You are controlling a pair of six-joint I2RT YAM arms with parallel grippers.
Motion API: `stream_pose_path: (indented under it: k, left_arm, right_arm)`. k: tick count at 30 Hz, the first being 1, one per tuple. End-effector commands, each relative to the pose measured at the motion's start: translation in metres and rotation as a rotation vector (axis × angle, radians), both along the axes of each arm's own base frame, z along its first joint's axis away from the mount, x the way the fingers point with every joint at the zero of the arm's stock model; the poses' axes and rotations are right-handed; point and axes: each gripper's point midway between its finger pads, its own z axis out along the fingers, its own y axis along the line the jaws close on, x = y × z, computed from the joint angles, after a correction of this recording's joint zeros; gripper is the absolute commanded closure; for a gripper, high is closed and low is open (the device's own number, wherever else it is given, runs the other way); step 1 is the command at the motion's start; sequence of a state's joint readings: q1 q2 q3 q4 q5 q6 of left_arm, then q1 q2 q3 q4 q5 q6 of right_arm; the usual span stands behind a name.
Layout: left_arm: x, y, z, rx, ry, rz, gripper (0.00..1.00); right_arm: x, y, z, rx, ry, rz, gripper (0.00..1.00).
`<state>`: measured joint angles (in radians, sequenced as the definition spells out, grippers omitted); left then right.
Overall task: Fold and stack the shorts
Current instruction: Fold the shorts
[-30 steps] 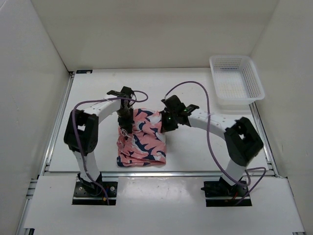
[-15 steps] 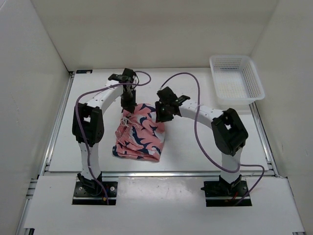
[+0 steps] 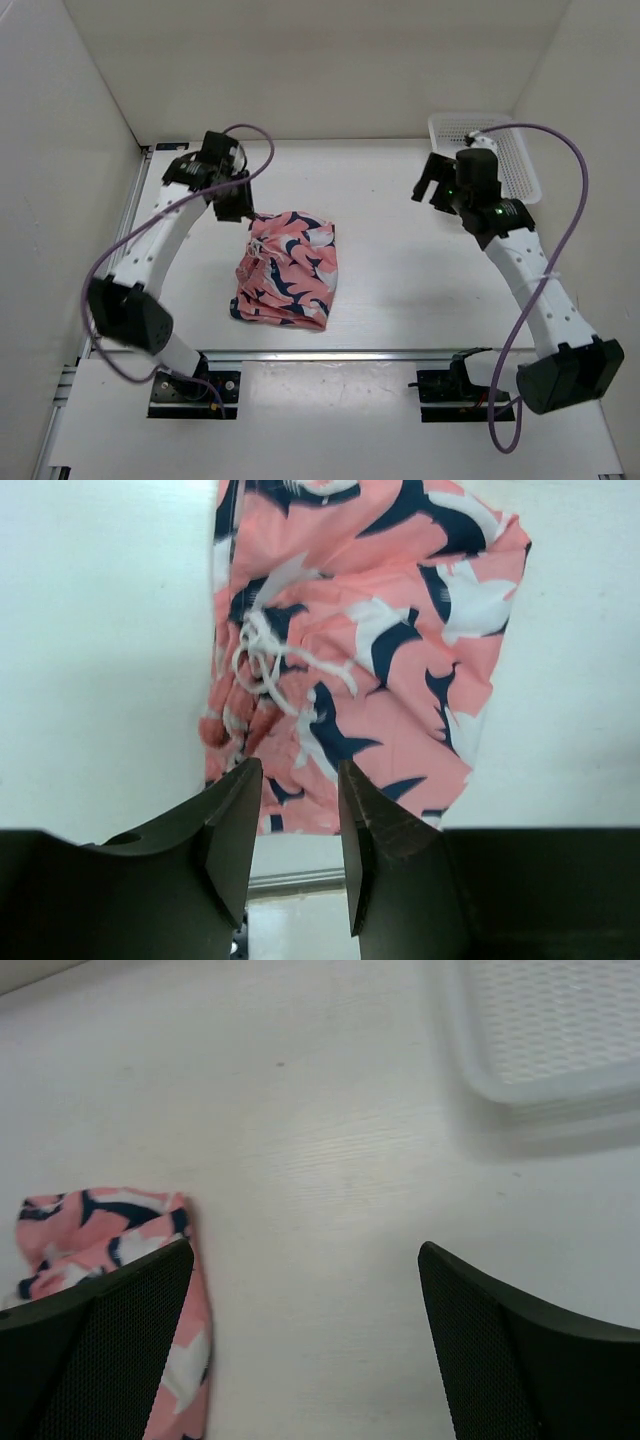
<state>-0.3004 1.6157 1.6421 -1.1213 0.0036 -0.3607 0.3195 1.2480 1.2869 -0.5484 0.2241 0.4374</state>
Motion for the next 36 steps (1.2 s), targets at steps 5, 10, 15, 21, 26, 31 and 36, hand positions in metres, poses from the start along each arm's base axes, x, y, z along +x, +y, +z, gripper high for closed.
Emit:
stream_pose_path:
  k: [5,10,15,21,26,31,36]
  left_arm:
    - [-0.068,-0.029,-0.055,-0.131,0.126,0.037,0.7]
    - [-0.076,-0.067,-0.104,-0.086,0.201,-0.003,0.71]
    - [-0.044,-0.089,-0.133,0.02,0.204,-0.014,0.76]
    - [0.007,-0.117,-0.169,0.08,0.236,-0.071,0.78]
    - [0.036,-0.146,-0.193,0.08,0.274,-0.125,0.78]
    - [0.077,-0.159,-0.15,0.097,0.17,-0.131,0.78]
    - [0.092,-0.154,-0.058,0.076,-0.01,-0.118,0.52]
  right_arm:
    - [-0.052,-0.036,-0.055,-0.02,0.179,-0.081,0.03]
    - [-0.062,-0.032,-0.073,0.004,0.23,-0.07,0.03]
    - [-0.068,-0.036,-0.068,0.009,0.218,-0.079,0.03]
    - [-0.075,-0.042,-0.058,-0.004,0.206,-0.074,0.03]
    - [-0.081,-0.05,-0.049,-0.003,0.185,-0.101,0.03]
    - [-0.082,-0.055,-0.05,-0.005,0.195,-0.11,0.03]
    - [-0.082,-0.058,-0.048,-0.003,0.194,-0.119,0.0]
